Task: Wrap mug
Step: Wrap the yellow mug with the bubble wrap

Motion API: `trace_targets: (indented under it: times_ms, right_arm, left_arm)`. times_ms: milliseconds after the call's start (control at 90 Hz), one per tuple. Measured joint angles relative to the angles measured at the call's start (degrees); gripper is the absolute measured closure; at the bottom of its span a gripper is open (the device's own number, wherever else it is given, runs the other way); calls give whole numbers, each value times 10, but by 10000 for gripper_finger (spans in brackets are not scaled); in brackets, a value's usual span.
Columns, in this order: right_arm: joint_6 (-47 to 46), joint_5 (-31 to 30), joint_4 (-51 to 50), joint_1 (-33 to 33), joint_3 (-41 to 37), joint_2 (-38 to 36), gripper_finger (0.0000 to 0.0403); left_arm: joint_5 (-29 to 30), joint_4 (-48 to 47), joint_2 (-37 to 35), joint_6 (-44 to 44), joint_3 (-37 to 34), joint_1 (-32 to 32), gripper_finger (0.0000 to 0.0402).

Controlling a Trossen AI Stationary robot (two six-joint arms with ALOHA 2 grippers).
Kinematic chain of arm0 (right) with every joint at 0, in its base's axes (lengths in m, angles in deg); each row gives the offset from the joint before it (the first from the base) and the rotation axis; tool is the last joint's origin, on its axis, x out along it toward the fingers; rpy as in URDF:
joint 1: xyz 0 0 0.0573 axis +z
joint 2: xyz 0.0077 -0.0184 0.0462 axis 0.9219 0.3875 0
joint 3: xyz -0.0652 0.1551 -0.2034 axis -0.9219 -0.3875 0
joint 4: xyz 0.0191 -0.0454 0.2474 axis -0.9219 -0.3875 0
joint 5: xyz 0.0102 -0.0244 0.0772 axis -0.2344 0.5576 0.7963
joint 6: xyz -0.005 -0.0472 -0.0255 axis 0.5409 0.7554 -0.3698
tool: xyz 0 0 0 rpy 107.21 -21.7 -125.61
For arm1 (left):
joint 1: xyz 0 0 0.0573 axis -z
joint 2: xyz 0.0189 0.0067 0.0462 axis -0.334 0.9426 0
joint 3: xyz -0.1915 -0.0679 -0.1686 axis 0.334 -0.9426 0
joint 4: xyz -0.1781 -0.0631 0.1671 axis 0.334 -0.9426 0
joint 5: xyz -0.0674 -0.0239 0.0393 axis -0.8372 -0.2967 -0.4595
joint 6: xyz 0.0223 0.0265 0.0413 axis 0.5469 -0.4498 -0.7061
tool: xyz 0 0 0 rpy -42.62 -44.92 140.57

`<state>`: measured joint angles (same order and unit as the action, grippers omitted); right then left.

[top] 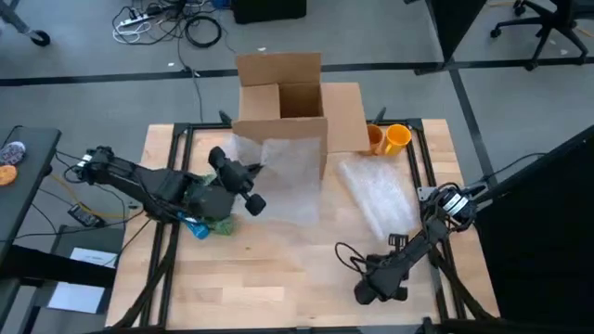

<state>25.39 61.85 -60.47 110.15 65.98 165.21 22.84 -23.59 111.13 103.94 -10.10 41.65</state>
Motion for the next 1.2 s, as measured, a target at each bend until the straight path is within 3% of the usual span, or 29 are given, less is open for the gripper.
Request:
trace_targets:
  times_ms: [300,544,667,778,933,1078,1200]
  right_arm:
    - [8,-161,108,-21,42,-1,380]
    - [17,-166,307,-57,0,-1,380]
    - [18,-163,357,-76,-7,-1,380]
    - [29,-194,327,-91,17,-1,386]
    - [24,-282,225,-98,65,-31,401]
    - [-107,-419,102,-109,92,-112,401]
    - [-167,-459,58,-126,86,-200,402]
  left_arm:
    - [0,29,0,-133,124,38,401]
    - [4,29,0,-197,198,42,401]
    - [18,29,0,-225,229,42,401]
    - [61,29,0,-255,250,42,401]
    - [138,20,-1,-280,252,41,401]
    - [152,-13,1,-271,252,42,402]
    - [145,-22,1,-259,249,46,402]
